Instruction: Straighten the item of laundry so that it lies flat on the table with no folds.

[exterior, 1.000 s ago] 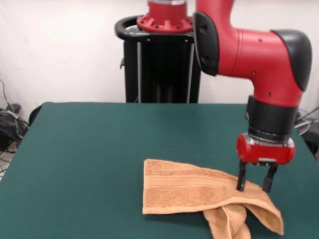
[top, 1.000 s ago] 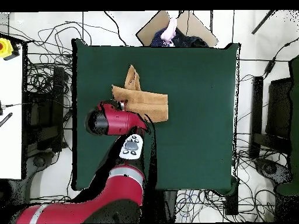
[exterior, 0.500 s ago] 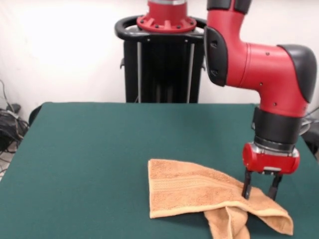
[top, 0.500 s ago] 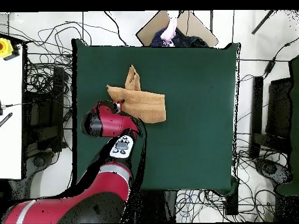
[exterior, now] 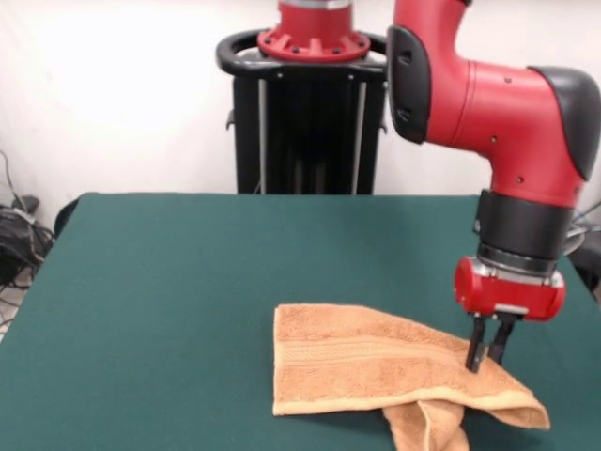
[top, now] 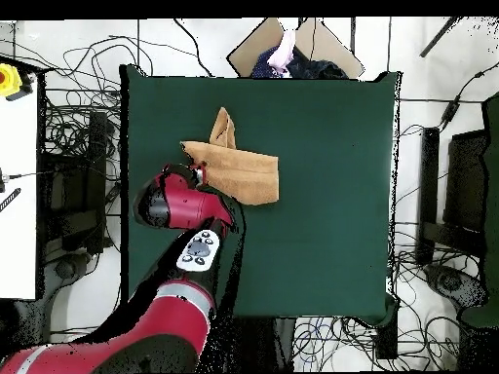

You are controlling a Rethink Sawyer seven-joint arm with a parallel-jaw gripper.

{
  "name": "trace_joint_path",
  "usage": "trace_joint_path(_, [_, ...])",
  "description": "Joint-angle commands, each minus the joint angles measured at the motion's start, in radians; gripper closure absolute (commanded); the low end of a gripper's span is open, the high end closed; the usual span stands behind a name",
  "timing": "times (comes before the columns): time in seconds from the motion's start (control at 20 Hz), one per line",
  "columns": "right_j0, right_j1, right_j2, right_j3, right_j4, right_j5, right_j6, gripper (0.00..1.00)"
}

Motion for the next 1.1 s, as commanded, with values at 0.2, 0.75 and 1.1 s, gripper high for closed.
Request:
trace_joint_path(0.2, [-0.068,-0.159,0.077,0.131,-0.007,0.110,0.192,1.00])
trace_joint_path(0.75, [-0.170,-0.400,0.127,0.377,-0.150,0.247,0.042,1.00])
trace_joint_path(1.1, [-0.204,-0.287,0.125,0.475,-0.280,-0.086,0.178,1.00])
